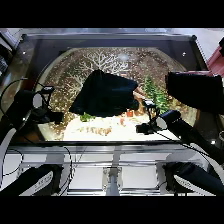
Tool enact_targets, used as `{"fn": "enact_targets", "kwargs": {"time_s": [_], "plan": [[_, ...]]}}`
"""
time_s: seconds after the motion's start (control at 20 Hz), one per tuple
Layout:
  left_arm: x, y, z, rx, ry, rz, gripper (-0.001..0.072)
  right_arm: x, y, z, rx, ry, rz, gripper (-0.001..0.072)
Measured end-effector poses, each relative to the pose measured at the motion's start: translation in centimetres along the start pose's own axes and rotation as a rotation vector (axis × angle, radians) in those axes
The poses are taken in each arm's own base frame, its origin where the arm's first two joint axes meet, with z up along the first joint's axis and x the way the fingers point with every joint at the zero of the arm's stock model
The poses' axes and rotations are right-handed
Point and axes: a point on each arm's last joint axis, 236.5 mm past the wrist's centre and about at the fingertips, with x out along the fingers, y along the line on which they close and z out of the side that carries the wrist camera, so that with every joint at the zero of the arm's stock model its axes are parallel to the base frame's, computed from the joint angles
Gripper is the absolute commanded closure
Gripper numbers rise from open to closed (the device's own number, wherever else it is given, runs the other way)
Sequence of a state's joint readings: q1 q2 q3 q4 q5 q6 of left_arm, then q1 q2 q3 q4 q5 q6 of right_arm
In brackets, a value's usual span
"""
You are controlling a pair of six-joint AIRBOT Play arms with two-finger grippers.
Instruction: Fold the clothes and pants, and hang the long-sleeved shirts on hangers.
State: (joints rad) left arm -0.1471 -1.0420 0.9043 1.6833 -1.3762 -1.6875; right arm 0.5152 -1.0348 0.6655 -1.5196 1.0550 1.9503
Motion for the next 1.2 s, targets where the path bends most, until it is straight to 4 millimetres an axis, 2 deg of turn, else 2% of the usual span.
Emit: {"fn": "enact_targets", "kwargs": {"time_s": [0.45, 0.85, 1.2], "plan": [[0.0, 0.0, 0.0, 0.000, 0.000, 0.000, 0.0134, 0.0, 0.0, 0.0, 0.000, -0.002, 0.001, 0.0679], [0.0, 0.0, 0.1, 0.000, -0.004, 0.000, 0.0134, -0.2, 0.7, 1.8, -0.001, -0.075, 0.030, 0.0679], [0.0, -0.6, 1.7, 0.025, -0.067, -0.023, 0.0135, -0.6, 1.7, 3.8, -0.020, -0.156, 0.066, 0.0679]]}}
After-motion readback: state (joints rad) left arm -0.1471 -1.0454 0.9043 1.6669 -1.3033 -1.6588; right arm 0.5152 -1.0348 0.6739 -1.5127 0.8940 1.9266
